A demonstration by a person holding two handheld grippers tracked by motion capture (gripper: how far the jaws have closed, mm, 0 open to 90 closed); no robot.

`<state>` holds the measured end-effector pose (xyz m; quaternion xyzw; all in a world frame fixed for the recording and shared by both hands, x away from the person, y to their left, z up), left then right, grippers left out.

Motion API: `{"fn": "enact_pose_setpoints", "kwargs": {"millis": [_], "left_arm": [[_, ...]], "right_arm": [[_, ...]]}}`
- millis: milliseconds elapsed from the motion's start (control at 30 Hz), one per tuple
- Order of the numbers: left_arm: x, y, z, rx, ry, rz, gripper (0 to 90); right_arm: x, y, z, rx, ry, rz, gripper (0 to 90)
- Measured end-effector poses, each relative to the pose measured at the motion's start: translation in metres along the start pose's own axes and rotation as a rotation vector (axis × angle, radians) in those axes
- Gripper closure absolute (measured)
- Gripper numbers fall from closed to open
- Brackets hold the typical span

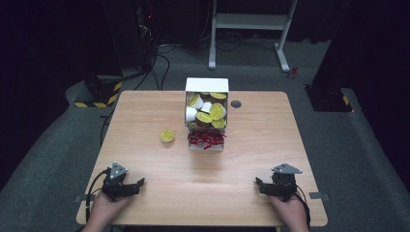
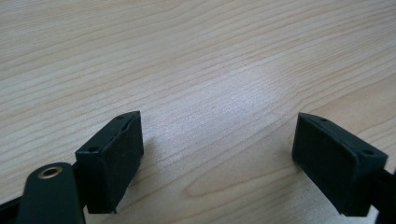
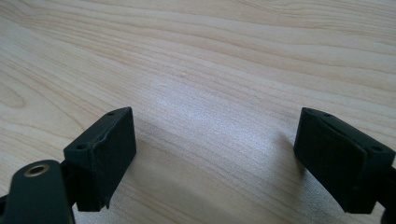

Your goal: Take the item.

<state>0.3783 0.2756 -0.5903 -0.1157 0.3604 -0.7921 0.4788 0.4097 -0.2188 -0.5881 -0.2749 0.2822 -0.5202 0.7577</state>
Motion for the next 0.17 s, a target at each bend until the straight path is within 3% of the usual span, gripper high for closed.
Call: {"fn": "enact_pose_setpoints", "kwargs": {"millis": [167], "left_arm": [[0.0015,-0.0016,-0.0014,-0.001,0.002,0.001,17.3]], "right_arm": [[-0.0007,0.0003,-0.0001,-0.004,-0.004,0.001,12.5]]}}
Point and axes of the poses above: each handheld gripper's, and its own axes: y roughly forward along the jaws, z roughly out of its top, x roughly to its right, the point moved 9 cm from there along y, roughly forward along the jaws, and after that the axes turned 12 degrees about y, right-handed, at the moved point
